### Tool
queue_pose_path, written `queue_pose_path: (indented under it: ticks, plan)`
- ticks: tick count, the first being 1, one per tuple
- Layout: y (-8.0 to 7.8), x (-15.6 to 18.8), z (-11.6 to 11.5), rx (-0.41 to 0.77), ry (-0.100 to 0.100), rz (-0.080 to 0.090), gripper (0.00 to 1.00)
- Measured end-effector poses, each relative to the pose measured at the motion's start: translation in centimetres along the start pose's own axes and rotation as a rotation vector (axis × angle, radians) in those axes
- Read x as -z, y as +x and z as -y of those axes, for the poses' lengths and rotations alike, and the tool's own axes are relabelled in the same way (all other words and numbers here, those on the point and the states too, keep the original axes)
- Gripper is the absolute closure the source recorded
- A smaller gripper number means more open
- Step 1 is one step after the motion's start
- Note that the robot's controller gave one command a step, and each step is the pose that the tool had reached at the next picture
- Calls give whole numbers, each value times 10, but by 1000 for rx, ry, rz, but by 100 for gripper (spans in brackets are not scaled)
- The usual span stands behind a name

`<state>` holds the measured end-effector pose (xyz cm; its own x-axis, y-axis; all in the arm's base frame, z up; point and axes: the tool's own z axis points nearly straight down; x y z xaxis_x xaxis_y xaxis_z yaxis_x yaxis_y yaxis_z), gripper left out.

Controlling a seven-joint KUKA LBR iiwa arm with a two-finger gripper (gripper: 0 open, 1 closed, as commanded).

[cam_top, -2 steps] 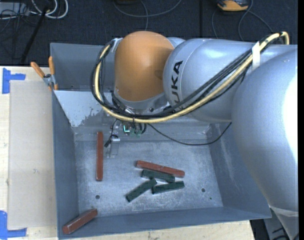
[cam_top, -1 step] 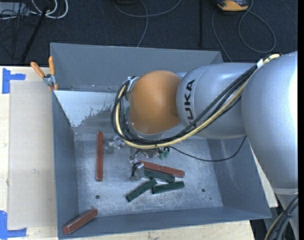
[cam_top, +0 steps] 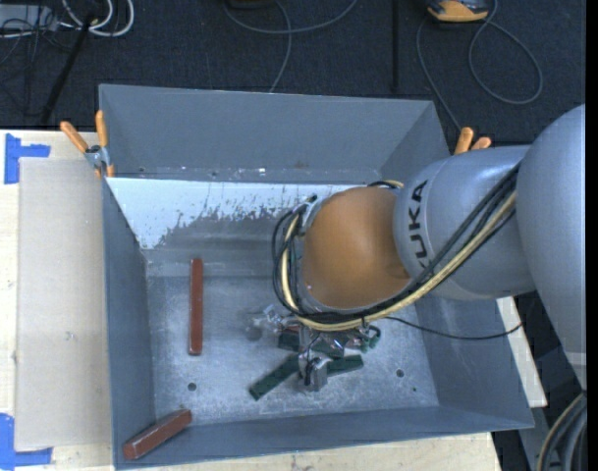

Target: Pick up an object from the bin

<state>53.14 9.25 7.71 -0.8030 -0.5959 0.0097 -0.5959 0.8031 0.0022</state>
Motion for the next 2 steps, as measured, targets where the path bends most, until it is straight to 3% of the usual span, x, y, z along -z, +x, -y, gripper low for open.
queue_pose_path:
  ticks: [1, 2]
  plan:
    - [-5, 2, -1, 0, 0, 9, 100]
    - [20, 142, -3, 10, 6, 16, 100]
